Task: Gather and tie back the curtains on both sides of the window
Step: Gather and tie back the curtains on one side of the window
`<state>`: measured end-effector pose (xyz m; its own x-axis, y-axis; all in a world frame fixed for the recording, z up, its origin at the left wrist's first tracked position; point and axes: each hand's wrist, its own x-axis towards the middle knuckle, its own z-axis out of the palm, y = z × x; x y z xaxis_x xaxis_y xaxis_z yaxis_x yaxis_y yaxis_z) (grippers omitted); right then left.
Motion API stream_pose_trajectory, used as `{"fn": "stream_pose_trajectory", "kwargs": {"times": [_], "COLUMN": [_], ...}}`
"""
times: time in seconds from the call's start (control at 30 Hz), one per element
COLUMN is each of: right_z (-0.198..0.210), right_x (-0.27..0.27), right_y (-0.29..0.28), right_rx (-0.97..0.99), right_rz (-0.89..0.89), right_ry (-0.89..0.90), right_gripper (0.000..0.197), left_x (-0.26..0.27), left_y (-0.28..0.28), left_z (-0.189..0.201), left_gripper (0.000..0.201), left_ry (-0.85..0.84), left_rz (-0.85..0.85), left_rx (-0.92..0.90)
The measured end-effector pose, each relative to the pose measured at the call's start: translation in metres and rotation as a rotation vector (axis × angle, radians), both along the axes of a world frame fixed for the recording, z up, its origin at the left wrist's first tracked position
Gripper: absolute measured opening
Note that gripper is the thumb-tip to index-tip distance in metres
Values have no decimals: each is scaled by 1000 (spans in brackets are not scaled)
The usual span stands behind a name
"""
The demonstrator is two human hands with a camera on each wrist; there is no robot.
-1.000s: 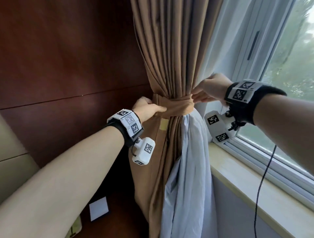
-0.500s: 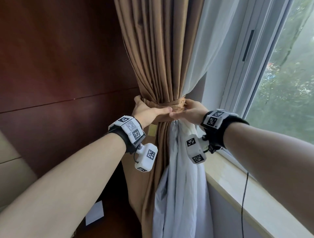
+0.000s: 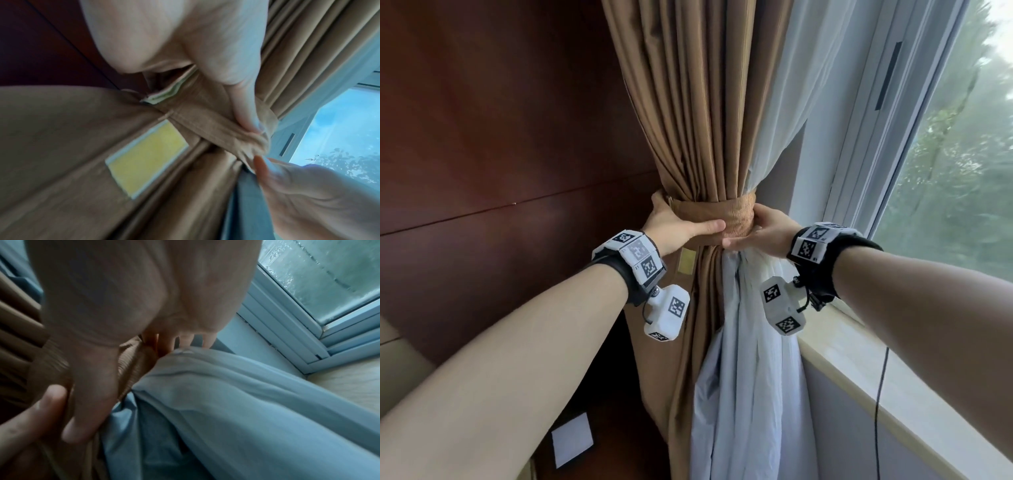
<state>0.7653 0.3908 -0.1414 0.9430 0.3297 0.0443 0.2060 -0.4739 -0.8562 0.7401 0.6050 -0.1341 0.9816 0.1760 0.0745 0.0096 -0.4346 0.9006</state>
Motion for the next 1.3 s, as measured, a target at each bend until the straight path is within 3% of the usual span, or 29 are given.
{"fn": "stream_pose_trajectory", "kwargs": {"times": [0.17,0.33,0.47,0.6,0.7,0.8,0.9,1.03,1.1,1.2,1.3], "right_z": [9,-15,-33,-38,-34,-28,-22,-7,-3,0,12], "right_x": [10,9,19,31,39,42,35,21,13,-5,-36], "right_y": [12,32,56,73,78,76,74,66,65,64,61], "right_rx": [85,304,450,474,442,403,322,214,172,126,81], "right_rz": [13,80,0,-74,-88,-106,-141,-193,-260,-396,-477], "right_ry": [-14,11,-56,-90,-104,-62,-21,35,65,115,116], "right_gripper": [98,90,98,97,94,108,108,70,66,86,93], "left_x": [11,28,42,53,65,67,65,53,45,27,6], "left_y": [15,24,37,45,50,48,47,41,37,33,32], "left_z": [5,-8,-18,-19,-18,-16,-13,-5,3,18,31], "left_gripper": [154,131,121,114,116,121,106,96,94,96,113], "left_ry": [-51,-72,-62,-47,-32,-28,-12,-8,5,90,136], "left_rz": [-110,-187,-236,-251,-257,-225,-212,-209,-187,-179,-144], "left_rx": [-66,-196,-252,-273,-292,-371,-441,-440,-420,-442,-454]}}
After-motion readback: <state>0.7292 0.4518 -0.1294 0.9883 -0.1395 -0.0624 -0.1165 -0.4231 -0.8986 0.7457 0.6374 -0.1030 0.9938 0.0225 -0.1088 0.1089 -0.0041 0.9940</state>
